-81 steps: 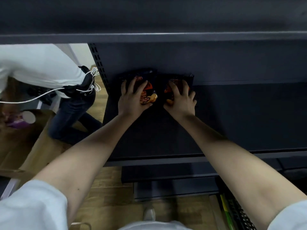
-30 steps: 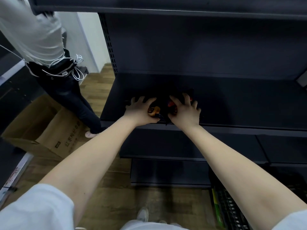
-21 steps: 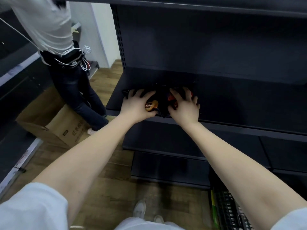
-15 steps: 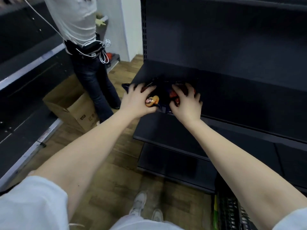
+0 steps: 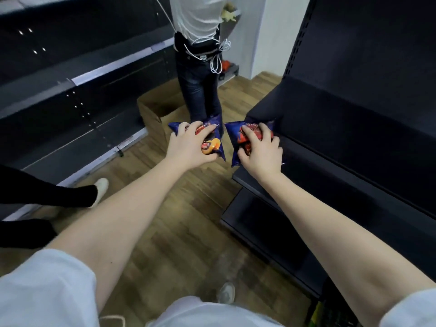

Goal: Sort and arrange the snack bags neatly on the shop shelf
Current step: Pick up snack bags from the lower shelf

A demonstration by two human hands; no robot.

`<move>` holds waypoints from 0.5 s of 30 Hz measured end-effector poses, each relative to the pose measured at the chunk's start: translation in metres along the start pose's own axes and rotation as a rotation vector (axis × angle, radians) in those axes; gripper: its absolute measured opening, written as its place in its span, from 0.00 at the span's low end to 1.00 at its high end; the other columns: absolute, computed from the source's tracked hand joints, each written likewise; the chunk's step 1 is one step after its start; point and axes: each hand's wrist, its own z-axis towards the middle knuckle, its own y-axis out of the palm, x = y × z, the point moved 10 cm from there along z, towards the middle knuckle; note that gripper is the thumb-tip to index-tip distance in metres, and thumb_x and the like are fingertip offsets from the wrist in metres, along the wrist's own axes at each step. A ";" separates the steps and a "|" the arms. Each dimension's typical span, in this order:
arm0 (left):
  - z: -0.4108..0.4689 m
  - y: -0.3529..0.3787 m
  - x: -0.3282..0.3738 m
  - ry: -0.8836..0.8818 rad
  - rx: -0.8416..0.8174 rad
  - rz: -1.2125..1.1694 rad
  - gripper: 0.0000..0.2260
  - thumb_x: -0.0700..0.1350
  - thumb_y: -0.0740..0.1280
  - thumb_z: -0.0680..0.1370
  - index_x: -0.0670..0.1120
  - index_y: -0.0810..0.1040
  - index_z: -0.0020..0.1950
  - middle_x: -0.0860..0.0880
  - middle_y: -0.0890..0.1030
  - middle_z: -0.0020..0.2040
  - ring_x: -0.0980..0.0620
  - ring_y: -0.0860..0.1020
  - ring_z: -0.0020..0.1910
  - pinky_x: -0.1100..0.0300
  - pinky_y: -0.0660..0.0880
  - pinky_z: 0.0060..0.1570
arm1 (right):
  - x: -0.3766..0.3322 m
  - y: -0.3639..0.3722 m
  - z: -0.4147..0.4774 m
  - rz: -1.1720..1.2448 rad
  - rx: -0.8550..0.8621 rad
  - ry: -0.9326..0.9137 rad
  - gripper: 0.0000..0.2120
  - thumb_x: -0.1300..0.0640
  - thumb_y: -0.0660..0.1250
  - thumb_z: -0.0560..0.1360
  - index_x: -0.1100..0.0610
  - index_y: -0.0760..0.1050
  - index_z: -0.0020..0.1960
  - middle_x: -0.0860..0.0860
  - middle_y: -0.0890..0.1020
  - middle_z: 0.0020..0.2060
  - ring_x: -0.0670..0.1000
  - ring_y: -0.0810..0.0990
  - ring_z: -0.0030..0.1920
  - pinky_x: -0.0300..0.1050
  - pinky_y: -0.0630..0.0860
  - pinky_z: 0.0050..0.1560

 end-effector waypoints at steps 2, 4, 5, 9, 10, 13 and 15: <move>-0.022 -0.001 -0.034 -0.069 0.003 0.001 0.35 0.67 0.65 0.68 0.60 0.60 0.72 0.50 0.65 0.71 0.43 0.61 0.69 0.42 0.67 0.61 | -0.028 0.014 -0.004 -0.003 -0.029 -0.050 0.27 0.45 0.62 0.73 0.41 0.60 0.71 0.54 0.59 0.73 0.66 0.65 0.63 0.61 0.69 0.58; -0.050 -0.005 -0.069 -0.140 0.001 0.002 0.35 0.67 0.65 0.68 0.59 0.60 0.72 0.50 0.65 0.71 0.43 0.60 0.69 0.41 0.66 0.61 | -0.062 0.028 -0.011 0.003 -0.056 -0.104 0.27 0.45 0.61 0.73 0.41 0.60 0.71 0.54 0.60 0.73 0.66 0.65 0.62 0.60 0.68 0.58; -0.066 -0.008 -0.087 -0.175 0.001 0.007 0.35 0.67 0.65 0.68 0.59 0.60 0.72 0.50 0.64 0.71 0.43 0.60 0.69 0.41 0.66 0.61 | -0.080 0.035 -0.016 0.009 -0.065 -0.130 0.27 0.45 0.61 0.73 0.41 0.60 0.71 0.55 0.60 0.73 0.66 0.66 0.62 0.59 0.68 0.58; -0.140 -0.024 -0.160 -0.329 0.005 0.039 0.35 0.68 0.64 0.68 0.60 0.60 0.72 0.50 0.64 0.72 0.44 0.59 0.70 0.41 0.66 0.61 | -0.166 0.062 -0.044 0.049 -0.101 -0.255 0.26 0.46 0.61 0.74 0.42 0.61 0.71 0.54 0.60 0.73 0.65 0.67 0.60 0.58 0.68 0.57; -0.162 -0.029 -0.179 -0.373 0.006 0.048 0.35 0.68 0.64 0.68 0.60 0.60 0.72 0.50 0.64 0.72 0.44 0.59 0.70 0.41 0.66 0.61 | -0.192 0.069 -0.054 0.065 -0.114 -0.290 0.26 0.45 0.61 0.74 0.42 0.61 0.71 0.54 0.60 0.73 0.65 0.66 0.61 0.59 0.68 0.57; -0.236 -0.046 -0.232 -0.495 0.021 0.078 0.35 0.68 0.64 0.67 0.61 0.60 0.72 0.51 0.64 0.72 0.44 0.60 0.69 0.42 0.67 0.60 | -0.269 0.091 -0.093 0.096 -0.163 -0.396 0.26 0.44 0.60 0.74 0.41 0.59 0.71 0.53 0.60 0.73 0.64 0.66 0.62 0.61 0.68 0.60; -0.290 -0.057 -0.265 -0.574 0.010 0.111 0.35 0.68 0.63 0.67 0.61 0.60 0.72 0.51 0.64 0.72 0.43 0.60 0.69 0.42 0.67 0.60 | -0.321 0.106 -0.126 0.108 -0.209 -0.473 0.26 0.44 0.60 0.75 0.41 0.59 0.71 0.53 0.60 0.73 0.63 0.66 0.62 0.60 0.68 0.58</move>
